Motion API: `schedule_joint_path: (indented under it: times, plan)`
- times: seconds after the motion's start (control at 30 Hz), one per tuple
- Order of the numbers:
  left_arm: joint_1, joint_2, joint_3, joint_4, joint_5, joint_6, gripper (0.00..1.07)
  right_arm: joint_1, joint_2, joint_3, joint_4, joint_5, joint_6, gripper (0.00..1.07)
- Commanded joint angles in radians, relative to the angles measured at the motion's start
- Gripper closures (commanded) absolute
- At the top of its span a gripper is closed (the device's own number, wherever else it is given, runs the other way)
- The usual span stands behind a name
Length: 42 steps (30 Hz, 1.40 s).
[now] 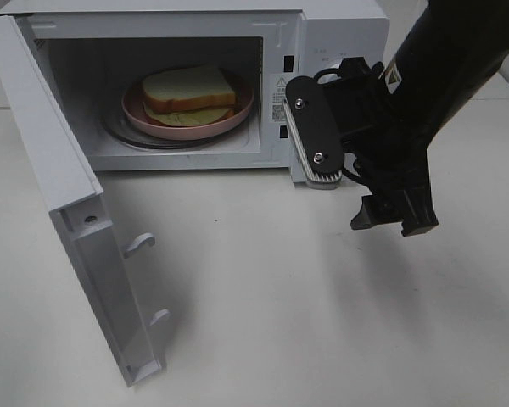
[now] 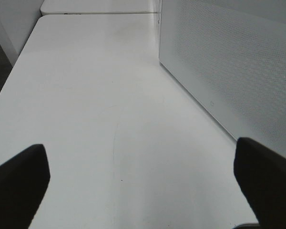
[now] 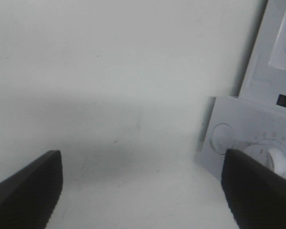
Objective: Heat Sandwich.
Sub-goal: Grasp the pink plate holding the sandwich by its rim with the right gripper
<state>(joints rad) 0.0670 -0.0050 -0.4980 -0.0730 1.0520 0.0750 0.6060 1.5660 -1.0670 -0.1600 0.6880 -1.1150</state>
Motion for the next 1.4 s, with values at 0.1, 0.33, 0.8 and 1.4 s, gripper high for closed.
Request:
schedule_joint_path:
  times: [0.1, 0.33, 0.8, 1.4]
  plan:
    - [-0.001, -0.025, 0.004, -0.008, -0.014, -0.003, 0.05, 0.005, -0.005, -0.004, -0.008, -0.071, -0.050, 0.21]
    - [-0.001, -0.025, 0.004, -0.008, -0.014, -0.003, 0.05, 0.005, 0.036, -0.011, 0.010, -0.129, -0.062, 0.21]
    - [-0.001, -0.025, 0.004, -0.008, -0.014, -0.003, 0.05, 0.025, 0.179, -0.163, 0.042, -0.164, -0.100, 0.23]
    - [-0.001, -0.025, 0.004, -0.008, -0.014, -0.003, 0.05, 0.049, 0.311, -0.300, 0.070, -0.250, -0.100, 0.24]
